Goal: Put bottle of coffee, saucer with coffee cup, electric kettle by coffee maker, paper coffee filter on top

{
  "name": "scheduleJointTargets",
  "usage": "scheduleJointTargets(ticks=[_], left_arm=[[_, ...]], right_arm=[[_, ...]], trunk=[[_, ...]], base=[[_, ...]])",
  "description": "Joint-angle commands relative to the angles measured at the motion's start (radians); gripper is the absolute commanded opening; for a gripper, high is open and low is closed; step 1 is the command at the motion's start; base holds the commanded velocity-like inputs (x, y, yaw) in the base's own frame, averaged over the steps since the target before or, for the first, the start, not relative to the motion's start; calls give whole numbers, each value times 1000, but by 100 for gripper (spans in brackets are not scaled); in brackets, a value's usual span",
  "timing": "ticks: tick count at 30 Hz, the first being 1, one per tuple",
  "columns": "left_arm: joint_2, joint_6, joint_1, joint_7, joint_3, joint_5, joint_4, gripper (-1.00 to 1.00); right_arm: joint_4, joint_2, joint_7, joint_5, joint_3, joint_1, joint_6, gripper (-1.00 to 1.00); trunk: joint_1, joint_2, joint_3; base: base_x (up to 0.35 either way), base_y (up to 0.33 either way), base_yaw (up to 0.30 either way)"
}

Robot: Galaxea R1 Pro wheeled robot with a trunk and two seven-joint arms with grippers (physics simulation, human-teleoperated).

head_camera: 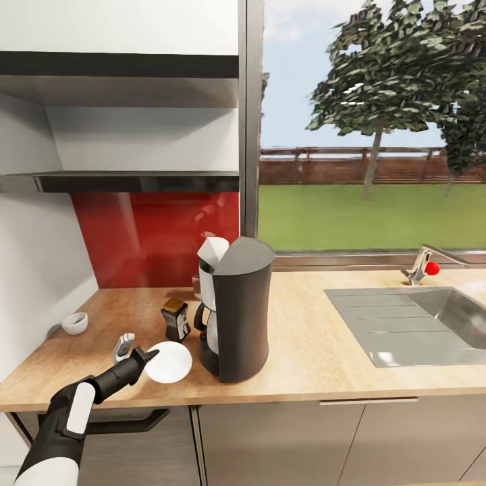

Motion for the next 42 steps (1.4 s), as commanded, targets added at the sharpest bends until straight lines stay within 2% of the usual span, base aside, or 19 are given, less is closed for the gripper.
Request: scheduleJointTargets(ticks=[1,4,10,13,21,24,29,42], left_arm=[[0,5,-1,-3,2,0,0,-100],[0,5,0,4,2,-2,1,-100],[1,4,1,82,5,1,0,-100],[0,2,2,90,5,-3,0,-100],[0,2,3,91,5,-5,2,-100],[1,2,3,91,5,-1,34,-100],[3,-74,3,92,2,1,74,-100],[3,-82,3,92,1,2,75,-100]], right_arm=[[-2,0,2,5,6,0,4,100],[-1,0,2,5,6,0,4,100],[-1,0,1,5,6,0,4,100],[-1,-3,1,8,6,0,2,100],[-1,-2,2,11,8,0,2,100],[-1,-2,2,11,8,0,2,100],[-1,-2,2,11,8,1,2,100],[-1,-2,2,11,8,1,2,100]], trunk=[[0,-1,0],[0,-1,0],[0,-1,0],[0,-1,0],[0,-1,0],[0,-1,0],[0,-1,0],[0,-1,0]], base=[[0,0,0],[0,0,0],[0,0,0],[0,0,0],[72,-30,0],[30,-13,0],[4,-2,0],[64,0,0]])
